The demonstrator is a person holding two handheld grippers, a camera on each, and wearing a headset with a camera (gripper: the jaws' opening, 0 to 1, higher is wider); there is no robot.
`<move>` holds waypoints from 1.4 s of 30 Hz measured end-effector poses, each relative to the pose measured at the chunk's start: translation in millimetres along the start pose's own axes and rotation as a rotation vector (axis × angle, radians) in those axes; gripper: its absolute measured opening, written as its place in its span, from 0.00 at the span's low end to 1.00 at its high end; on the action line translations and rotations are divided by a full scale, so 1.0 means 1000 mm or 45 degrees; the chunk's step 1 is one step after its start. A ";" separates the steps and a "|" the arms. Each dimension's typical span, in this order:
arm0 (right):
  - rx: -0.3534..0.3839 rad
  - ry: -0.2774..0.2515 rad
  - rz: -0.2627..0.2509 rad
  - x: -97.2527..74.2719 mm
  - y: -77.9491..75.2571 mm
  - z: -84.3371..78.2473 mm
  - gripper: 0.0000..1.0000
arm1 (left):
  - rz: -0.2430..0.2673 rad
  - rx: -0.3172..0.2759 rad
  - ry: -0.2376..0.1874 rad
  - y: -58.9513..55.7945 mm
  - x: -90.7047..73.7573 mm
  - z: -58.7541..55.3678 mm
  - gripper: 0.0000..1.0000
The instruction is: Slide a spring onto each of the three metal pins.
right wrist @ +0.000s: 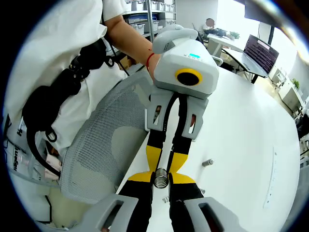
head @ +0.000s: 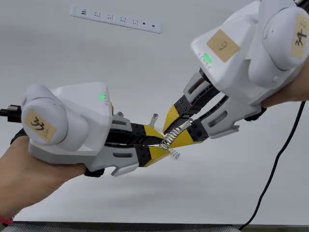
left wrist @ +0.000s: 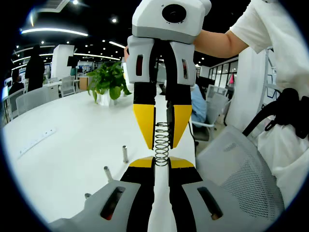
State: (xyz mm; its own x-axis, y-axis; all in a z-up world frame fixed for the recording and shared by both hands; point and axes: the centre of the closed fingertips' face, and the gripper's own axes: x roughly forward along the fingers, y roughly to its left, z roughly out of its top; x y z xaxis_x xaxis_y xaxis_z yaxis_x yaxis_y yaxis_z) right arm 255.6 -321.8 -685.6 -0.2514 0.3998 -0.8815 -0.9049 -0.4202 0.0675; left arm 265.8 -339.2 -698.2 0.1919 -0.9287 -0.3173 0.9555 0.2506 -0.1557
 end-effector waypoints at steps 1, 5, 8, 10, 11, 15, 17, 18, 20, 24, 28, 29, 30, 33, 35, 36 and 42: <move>-0.003 0.005 0.003 0.000 0.000 0.000 0.08 | 0.001 0.001 0.001 0.000 0.000 0.000 0.06; -0.010 0.016 0.009 0.000 -0.001 -0.001 0.07 | 0.002 -0.001 0.001 0.001 0.000 -0.001 0.06; -0.013 0.022 0.013 0.001 0.000 -0.001 0.07 | 0.002 -0.004 0.002 0.001 0.000 -0.001 0.06; -0.012 0.028 0.017 0.001 0.000 -0.003 0.07 | 0.001 -0.004 0.003 0.002 0.001 -0.002 0.06; -0.014 0.029 0.017 0.001 0.000 -0.003 0.07 | 0.000 -0.004 0.003 0.002 0.001 -0.002 0.06; -0.009 0.031 0.015 0.001 -0.001 -0.002 0.07 | 0.001 -0.007 0.000 0.002 0.000 -0.002 0.06; -0.015 0.032 0.014 0.001 -0.001 -0.001 0.07 | 0.001 -0.009 0.000 0.003 0.000 -0.003 0.06; -0.016 0.033 0.013 0.002 -0.001 -0.001 0.07 | 0.002 -0.008 0.001 0.003 0.000 -0.003 0.06; -0.015 0.036 0.013 0.002 -0.001 -0.001 0.07 | 0.001 -0.007 0.002 0.003 0.000 -0.003 0.06; -0.014 0.037 0.012 0.004 0.000 0.000 0.07 | 0.000 -0.005 0.000 0.003 0.000 -0.004 0.06; -0.003 0.032 0.008 0.005 -0.001 0.000 0.07 | 0.000 -0.006 -0.002 0.003 -0.001 -0.005 0.06; -0.003 0.031 0.006 0.005 -0.001 0.000 0.07 | 0.002 0.002 -0.001 0.003 -0.002 -0.006 0.07; -0.001 0.030 0.005 0.006 -0.001 0.001 0.07 | 0.003 0.003 -0.001 0.003 -0.002 -0.006 0.07; 0.007 0.024 0.006 0.006 -0.002 0.001 0.07 | 0.005 0.003 -0.008 0.003 -0.003 -0.006 0.07; 0.010 0.019 0.002 0.005 -0.003 0.003 0.07 | 0.016 0.003 -0.006 0.004 -0.005 -0.007 0.09; 0.013 0.014 -0.002 0.004 -0.003 0.003 0.07 | 0.019 0.001 -0.007 0.004 -0.005 -0.008 0.11; 0.048 -0.003 -0.031 -0.003 -0.009 0.004 0.07 | 0.068 -0.007 -0.013 0.011 -0.017 -0.014 0.19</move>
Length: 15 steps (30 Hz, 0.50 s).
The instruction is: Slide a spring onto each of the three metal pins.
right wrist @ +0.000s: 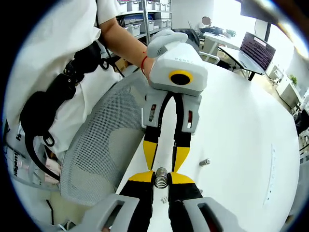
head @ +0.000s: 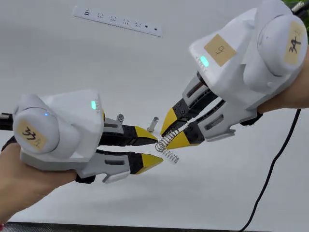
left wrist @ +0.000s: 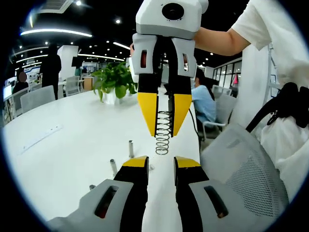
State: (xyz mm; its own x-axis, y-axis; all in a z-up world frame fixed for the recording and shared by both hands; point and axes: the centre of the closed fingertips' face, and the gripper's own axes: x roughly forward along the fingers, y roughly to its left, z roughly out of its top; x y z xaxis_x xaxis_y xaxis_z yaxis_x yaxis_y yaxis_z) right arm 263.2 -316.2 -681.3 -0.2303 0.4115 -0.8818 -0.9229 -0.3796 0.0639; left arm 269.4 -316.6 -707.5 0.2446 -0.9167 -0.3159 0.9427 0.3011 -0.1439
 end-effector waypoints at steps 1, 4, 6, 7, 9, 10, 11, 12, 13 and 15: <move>0.005 0.000 -0.007 -0.001 -0.001 0.000 0.07 | 0.006 -0.001 -0.002 0.001 -0.002 0.000 0.21; 0.033 -0.008 -0.032 -0.005 -0.007 -0.002 0.07 | 0.043 -0.002 -0.004 0.007 -0.012 -0.004 0.25; 0.049 -0.006 -0.054 -0.006 -0.011 -0.004 0.07 | 0.077 -0.007 0.001 0.013 -0.020 -0.008 0.28; 0.055 0.001 -0.066 -0.007 -0.014 -0.005 0.07 | 0.100 -0.013 0.000 0.017 -0.025 -0.011 0.29; 0.064 0.008 -0.085 -0.008 -0.019 -0.008 0.07 | 0.121 -0.026 -0.003 0.021 -0.032 -0.013 0.34; 0.078 0.015 -0.104 -0.008 -0.023 -0.010 0.07 | 0.141 -0.022 -0.005 0.025 -0.036 -0.015 0.36; 0.087 0.019 -0.116 -0.008 -0.025 -0.011 0.07 | 0.152 -0.019 -0.006 0.027 -0.039 -0.016 0.39; 0.095 0.026 -0.126 -0.008 -0.029 -0.013 0.07 | 0.161 -0.020 -0.005 0.029 -0.041 -0.017 0.42; 0.104 0.035 -0.143 -0.008 -0.034 -0.016 0.07 | 0.173 -0.025 -0.001 0.032 -0.044 -0.019 0.44; 0.127 0.050 -0.163 -0.008 -0.040 -0.021 0.07 | 0.197 -0.015 0.001 0.037 -0.049 -0.022 0.50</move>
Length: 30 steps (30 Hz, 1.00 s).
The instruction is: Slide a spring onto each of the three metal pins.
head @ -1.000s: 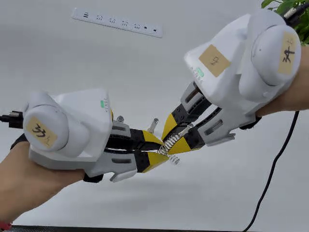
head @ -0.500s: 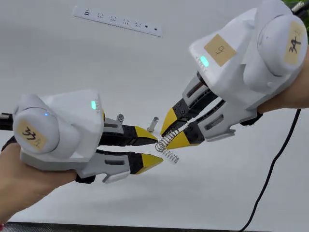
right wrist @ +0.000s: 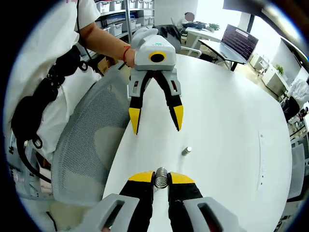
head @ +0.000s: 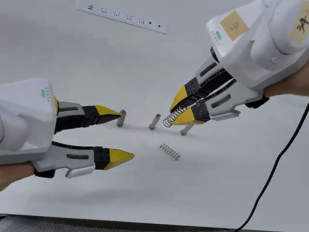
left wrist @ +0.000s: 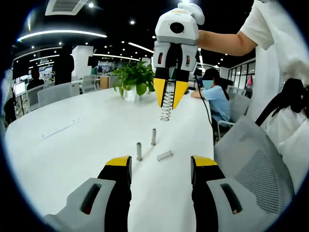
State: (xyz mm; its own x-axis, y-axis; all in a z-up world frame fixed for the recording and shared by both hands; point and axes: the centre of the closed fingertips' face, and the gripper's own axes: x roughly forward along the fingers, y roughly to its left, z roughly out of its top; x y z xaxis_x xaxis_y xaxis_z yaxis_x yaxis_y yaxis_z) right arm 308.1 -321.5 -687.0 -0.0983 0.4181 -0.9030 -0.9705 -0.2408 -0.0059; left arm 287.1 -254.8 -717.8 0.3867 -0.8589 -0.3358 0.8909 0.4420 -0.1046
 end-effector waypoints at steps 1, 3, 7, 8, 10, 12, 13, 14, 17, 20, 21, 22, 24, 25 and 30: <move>0.009 0.006 -0.006 0.001 -0.003 -0.002 0.07 | 0.009 0.002 0.000 0.002 -0.001 -0.001 0.53; 0.029 0.024 -0.028 0.003 -0.009 -0.007 0.07 | 0.029 -0.002 -0.004 0.007 -0.004 -0.002 0.61; 0.066 0.041 -0.052 0.006 -0.021 -0.015 0.07 | 0.062 0.006 -0.005 0.015 -0.008 -0.005 0.74; 0.078 0.051 -0.061 0.007 -0.025 -0.018 0.07 | 0.062 0.007 -0.003 0.016 -0.008 -0.007 0.75; 0.089 0.062 -0.070 0.010 -0.029 -0.021 0.07 | 0.059 -0.003 0.005 0.017 -0.007 -0.010 0.79; 0.098 0.074 -0.075 0.013 -0.033 -0.024 0.07 | 0.058 0.002 0.014 0.017 -0.007 -0.014 0.83; 0.101 0.077 -0.076 0.015 -0.035 -0.025 0.07 | 0.055 0.000 0.015 0.017 -0.007 -0.015 0.85; 0.106 0.079 -0.076 0.016 -0.036 -0.025 0.07 | 0.054 -0.005 0.015 0.017 -0.006 -0.015 0.89; 0.117 0.089 -0.078 0.022 -0.041 -0.028 0.07 | 0.058 -0.009 0.007 0.018 -0.006 -0.017 0.93; 0.126 0.104 -0.073 0.030 -0.045 -0.033 0.07 | 0.051 -0.023 0.002 0.018 -0.006 -0.018 0.96; 0.128 0.106 -0.071 0.032 -0.046 -0.034 0.07 | 0.047 -0.025 0.003 0.018 -0.005 -0.019 0.97; 0.129 0.111 -0.069 0.035 -0.047 -0.036 0.07 | 0.044 -0.023 -0.001 0.017 -0.005 -0.019 0.98; 0.132 0.115 -0.064 0.039 -0.049 -0.038 0.07 | 0.044 -0.027 -0.002 0.018 -0.005 -0.020 0.98; 0.133 0.122 -0.063 0.041 -0.049 -0.040 0.07 | 0.045 -0.029 -0.004 0.019 -0.005 -0.021 0.99; 0.145 0.133 -0.054 0.048 -0.050 -0.042 0.07 | 0.044 -0.039 -0.008 0.020 -0.004 -0.022 0.99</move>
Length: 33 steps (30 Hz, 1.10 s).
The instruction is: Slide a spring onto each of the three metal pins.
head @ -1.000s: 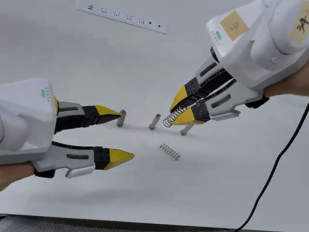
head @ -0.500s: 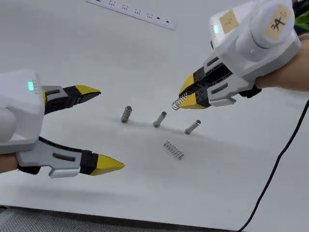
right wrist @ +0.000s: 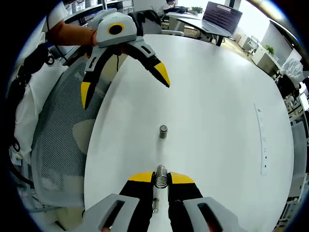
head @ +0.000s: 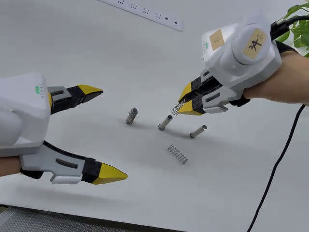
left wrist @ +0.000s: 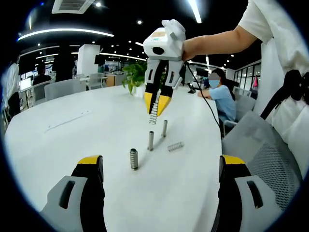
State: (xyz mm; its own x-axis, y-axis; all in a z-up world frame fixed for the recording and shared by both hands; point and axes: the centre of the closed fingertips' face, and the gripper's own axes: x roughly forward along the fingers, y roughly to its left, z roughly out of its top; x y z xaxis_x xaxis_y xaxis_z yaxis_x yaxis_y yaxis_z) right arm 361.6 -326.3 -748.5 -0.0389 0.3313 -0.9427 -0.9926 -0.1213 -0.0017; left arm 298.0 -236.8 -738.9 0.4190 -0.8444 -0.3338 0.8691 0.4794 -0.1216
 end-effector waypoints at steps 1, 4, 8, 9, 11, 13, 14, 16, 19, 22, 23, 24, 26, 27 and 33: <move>0.000 0.002 0.003 0.003 -0.001 -0.001 0.07 | 0.000 0.002 0.000 0.000 0.000 0.000 0.99; 0.002 0.008 0.009 0.008 -0.001 -0.002 0.07 | -0.006 0.006 -0.016 -0.001 0.000 0.002 0.99; -0.003 0.023 0.018 0.013 0.000 -0.007 0.07 | -0.006 0.004 -0.032 -0.001 0.001 0.003 0.99; 0.000 0.021 0.021 0.014 0.000 -0.006 0.07 | -0.008 0.002 -0.034 -0.002 0.001 0.003 0.99; 0.004 0.022 0.021 0.015 -0.001 -0.006 0.07 | -0.006 0.001 -0.033 -0.001 0.001 0.002 0.99; 0.002 0.026 0.024 0.016 -0.001 -0.007 0.07 | -0.009 -0.006 -0.032 -0.002 0.001 0.001 0.99; 0.006 0.026 0.026 0.016 -0.001 -0.008 0.07 | -0.009 -0.005 -0.033 -0.002 0.001 0.001 0.99; 0.002 0.029 0.029 0.016 0.000 -0.008 0.07 | -0.008 -0.006 -0.034 -0.002 0.001 0.001 0.99; 0.001 0.031 0.034 0.018 -0.001 -0.008 0.07 | -0.006 -0.015 -0.035 -0.001 0.000 0.001 0.99; -0.001 0.033 0.038 0.019 -0.001 -0.008 0.07 | -0.011 -0.016 -0.039 -0.002 0.001 0.001 0.99; -0.002 0.035 0.040 0.019 -0.001 -0.008 0.07 | -0.013 -0.016 -0.040 -0.002 0.001 0.001 0.99; -0.004 0.036 0.041 0.019 0.000 -0.008 0.07 | -0.013 -0.014 -0.041 -0.002 0.001 0.001 0.98; -0.004 0.037 0.042 0.019 0.001 -0.007 0.07 | -0.013 -0.016 -0.045 -0.002 0.001 0.002 0.99; -0.003 0.037 0.043 0.019 0.002 -0.006 0.07 | -0.014 -0.018 -0.044 -0.002 0.001 0.002 0.98; -0.008 0.040 0.048 0.021 0.002 -0.007 0.07 | -0.018 -0.021 -0.043 -0.002 0.002 0.001 0.98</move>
State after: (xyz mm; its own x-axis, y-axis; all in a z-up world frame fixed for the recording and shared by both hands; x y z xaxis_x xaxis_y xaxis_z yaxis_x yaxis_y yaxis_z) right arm 359.2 -325.9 -770.6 -0.0724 0.2968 -0.9522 -0.9898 -0.1391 0.0319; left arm 297.6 -239.4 -738.3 0.4158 -0.8585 -0.3002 0.8705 0.4712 -0.1418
